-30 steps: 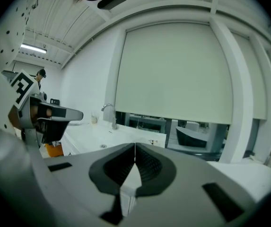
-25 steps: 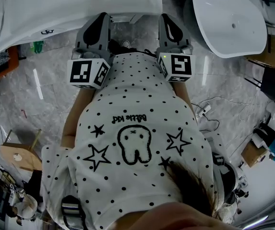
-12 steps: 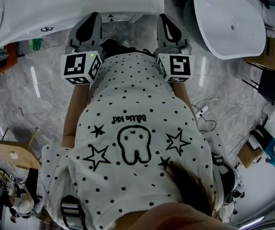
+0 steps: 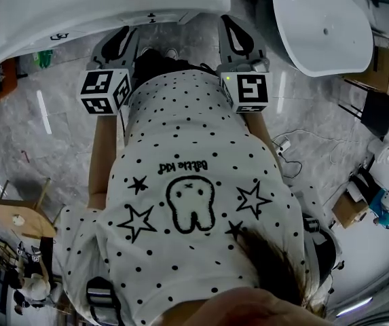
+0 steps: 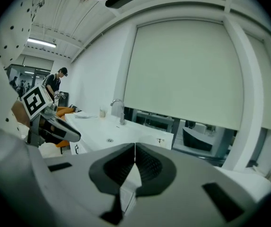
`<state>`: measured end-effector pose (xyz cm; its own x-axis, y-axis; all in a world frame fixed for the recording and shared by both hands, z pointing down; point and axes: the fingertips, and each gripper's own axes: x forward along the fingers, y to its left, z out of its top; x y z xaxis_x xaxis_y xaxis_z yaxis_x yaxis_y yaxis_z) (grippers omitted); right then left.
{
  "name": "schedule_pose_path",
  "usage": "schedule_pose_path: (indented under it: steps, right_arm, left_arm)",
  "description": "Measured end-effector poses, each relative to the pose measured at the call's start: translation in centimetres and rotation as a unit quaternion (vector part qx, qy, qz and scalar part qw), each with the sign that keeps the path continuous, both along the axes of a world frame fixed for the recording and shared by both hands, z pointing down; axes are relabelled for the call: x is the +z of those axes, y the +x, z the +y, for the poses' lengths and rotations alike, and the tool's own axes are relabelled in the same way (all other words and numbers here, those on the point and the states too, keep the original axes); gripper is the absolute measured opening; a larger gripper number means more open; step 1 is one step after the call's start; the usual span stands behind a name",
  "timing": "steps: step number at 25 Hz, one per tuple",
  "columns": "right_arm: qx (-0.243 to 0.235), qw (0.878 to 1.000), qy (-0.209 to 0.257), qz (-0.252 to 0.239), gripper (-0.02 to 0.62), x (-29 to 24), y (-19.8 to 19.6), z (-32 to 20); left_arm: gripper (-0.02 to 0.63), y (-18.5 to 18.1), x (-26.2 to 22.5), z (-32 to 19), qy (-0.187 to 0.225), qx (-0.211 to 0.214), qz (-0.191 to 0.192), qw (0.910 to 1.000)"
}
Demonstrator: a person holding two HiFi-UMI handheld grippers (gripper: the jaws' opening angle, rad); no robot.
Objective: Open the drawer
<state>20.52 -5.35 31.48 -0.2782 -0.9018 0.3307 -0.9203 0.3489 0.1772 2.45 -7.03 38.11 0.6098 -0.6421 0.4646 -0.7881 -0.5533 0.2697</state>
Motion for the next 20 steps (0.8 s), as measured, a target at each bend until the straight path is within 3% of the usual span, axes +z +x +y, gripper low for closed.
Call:
schedule_pose_path:
  steps: [6,20]
  right_arm:
    - [-0.005,1.000,-0.012,0.016,0.014,0.1,0.2,0.5]
    - [0.036,0.999,-0.022,-0.004,0.014,-1.2,1.2,1.9]
  left_arm:
    - [0.078,-0.3,2.5,0.6,-0.021,-0.004,-0.018,0.9996]
    - [0.091,0.5,11.5,-0.5,-0.091,0.026,-0.066,0.9933]
